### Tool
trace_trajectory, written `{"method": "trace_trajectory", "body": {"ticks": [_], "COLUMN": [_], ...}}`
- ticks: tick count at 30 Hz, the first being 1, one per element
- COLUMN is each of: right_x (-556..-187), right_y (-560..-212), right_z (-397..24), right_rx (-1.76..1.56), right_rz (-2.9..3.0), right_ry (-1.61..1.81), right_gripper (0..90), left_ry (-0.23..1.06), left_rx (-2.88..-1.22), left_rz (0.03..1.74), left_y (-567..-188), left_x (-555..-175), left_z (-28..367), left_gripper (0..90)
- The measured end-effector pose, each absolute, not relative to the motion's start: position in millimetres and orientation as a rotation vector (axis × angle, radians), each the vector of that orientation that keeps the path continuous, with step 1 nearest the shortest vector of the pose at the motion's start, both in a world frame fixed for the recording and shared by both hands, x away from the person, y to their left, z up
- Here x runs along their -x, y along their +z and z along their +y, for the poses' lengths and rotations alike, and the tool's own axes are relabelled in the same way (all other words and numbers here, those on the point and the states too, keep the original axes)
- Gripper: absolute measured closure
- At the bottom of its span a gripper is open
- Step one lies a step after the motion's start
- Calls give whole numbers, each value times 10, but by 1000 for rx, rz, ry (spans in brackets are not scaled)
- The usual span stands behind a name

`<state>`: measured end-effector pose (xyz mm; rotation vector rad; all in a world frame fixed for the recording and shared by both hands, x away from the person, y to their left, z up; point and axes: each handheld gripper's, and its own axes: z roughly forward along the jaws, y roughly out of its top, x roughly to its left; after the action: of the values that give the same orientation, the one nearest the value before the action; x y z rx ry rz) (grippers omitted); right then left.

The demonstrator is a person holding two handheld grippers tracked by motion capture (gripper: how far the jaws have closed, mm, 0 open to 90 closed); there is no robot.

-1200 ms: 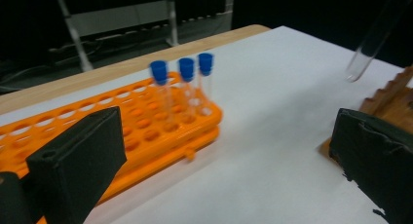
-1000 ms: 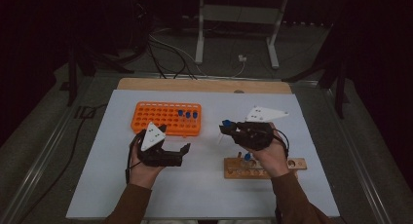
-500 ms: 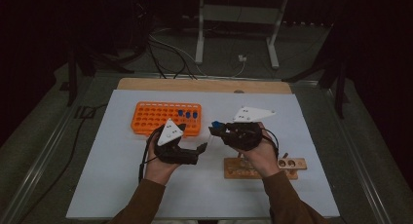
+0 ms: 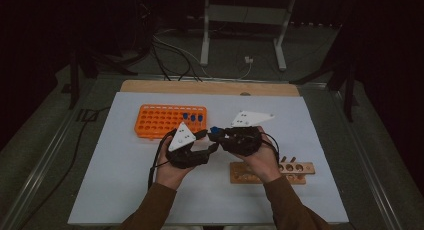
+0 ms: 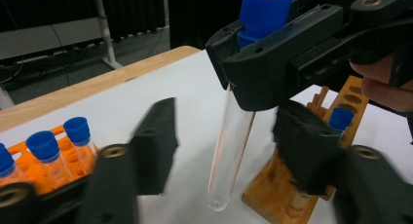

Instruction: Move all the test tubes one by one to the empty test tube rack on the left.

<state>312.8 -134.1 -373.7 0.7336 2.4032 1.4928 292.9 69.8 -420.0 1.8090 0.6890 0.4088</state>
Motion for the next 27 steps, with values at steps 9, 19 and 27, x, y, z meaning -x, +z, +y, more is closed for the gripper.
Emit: {"method": "trace_trajectory", "body": {"ticks": [9,19,27], "right_x": [-3124,-3152,-3164], "right_y": [-3742,-3751,-3731], "right_z": [-1322,-1377,-1521], "right_rx": [-731,-793,-889], "right_rz": [2408,2396,2317], "right_ry": [1497,1509,1500], "right_gripper": [769,526,161], "left_ry": [392,399,411], "left_rx": [-1818,-1823,-1788], "left_rz": [663,673,741], "left_y": [-4210,-4223,-4226], "left_x": [-2927,-2952,-3037], "left_z": [693,719,875], "left_gripper": [752,779,779]}}
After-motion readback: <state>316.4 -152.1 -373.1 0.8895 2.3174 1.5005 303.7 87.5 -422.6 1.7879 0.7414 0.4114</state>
